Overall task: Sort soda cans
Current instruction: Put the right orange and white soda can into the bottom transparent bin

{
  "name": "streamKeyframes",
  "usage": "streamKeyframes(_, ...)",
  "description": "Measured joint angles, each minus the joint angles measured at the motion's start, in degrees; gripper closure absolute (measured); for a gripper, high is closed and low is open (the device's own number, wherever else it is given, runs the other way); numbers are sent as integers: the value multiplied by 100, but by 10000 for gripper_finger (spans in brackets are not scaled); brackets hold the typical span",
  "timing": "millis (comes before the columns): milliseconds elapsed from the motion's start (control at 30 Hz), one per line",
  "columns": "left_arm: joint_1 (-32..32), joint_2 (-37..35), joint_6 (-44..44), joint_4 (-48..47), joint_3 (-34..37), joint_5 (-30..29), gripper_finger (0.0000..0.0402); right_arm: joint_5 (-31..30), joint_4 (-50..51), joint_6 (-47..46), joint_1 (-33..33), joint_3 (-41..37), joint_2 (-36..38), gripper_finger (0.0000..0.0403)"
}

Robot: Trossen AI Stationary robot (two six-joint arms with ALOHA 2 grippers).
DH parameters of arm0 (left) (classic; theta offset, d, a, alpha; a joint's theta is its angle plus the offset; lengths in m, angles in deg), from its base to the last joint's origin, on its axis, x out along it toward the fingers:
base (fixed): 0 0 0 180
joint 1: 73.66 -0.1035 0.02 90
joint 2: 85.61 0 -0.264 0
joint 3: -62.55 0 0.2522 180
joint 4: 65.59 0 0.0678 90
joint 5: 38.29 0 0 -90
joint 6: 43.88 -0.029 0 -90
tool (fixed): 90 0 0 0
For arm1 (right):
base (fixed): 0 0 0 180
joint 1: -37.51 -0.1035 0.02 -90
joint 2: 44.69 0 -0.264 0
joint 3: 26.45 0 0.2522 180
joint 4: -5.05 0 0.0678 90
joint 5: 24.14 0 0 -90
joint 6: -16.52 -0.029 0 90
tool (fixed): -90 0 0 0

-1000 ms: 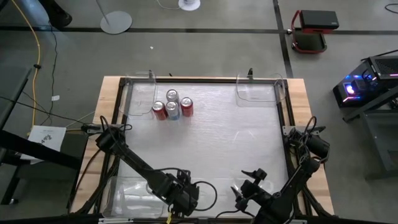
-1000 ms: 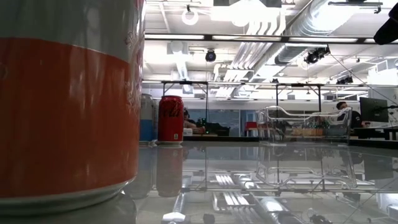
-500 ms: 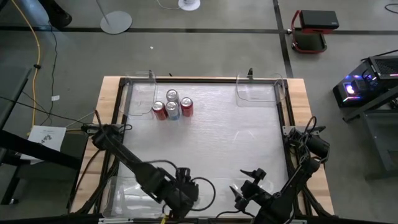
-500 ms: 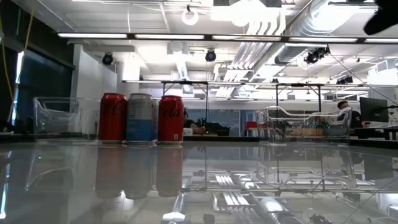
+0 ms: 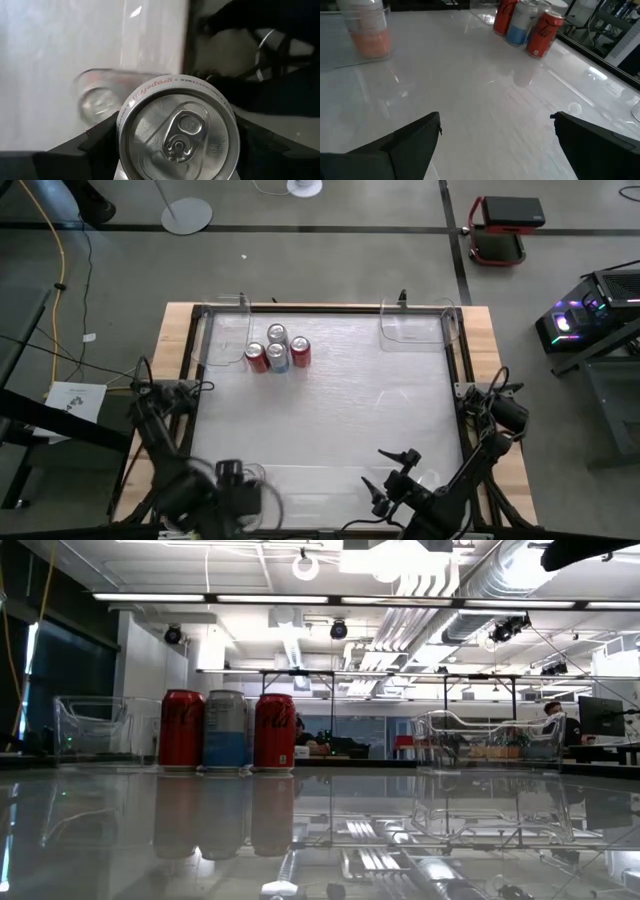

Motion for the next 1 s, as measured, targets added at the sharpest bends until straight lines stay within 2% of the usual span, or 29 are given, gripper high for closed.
streamKeyframes(133, 219, 33, 418, 2, 235, -268, 112, -2, -446, 550, 103, 0, 0, 23)
streamKeyframes(333, 323, 37, 624, 99, 1128, -368, 112, 197, -1046, 1367, 185, 2, 0, 23)
streamKeyframes(600, 405, 39, 637, 779, 1928, -525, 112, 243, -1127, 1449, 185, 2, 0, 23)
streamKeyframes(833, 526, 33, 908, 1282, 2343, -961, 110, 247, -1130, 1449, 190, 2, 0, 23)
streamKeyframes(1000, 555, 33, 926, 1677, 2651, -1058, 108, 251, -1151, 1447, 190, 2, -2, 23)
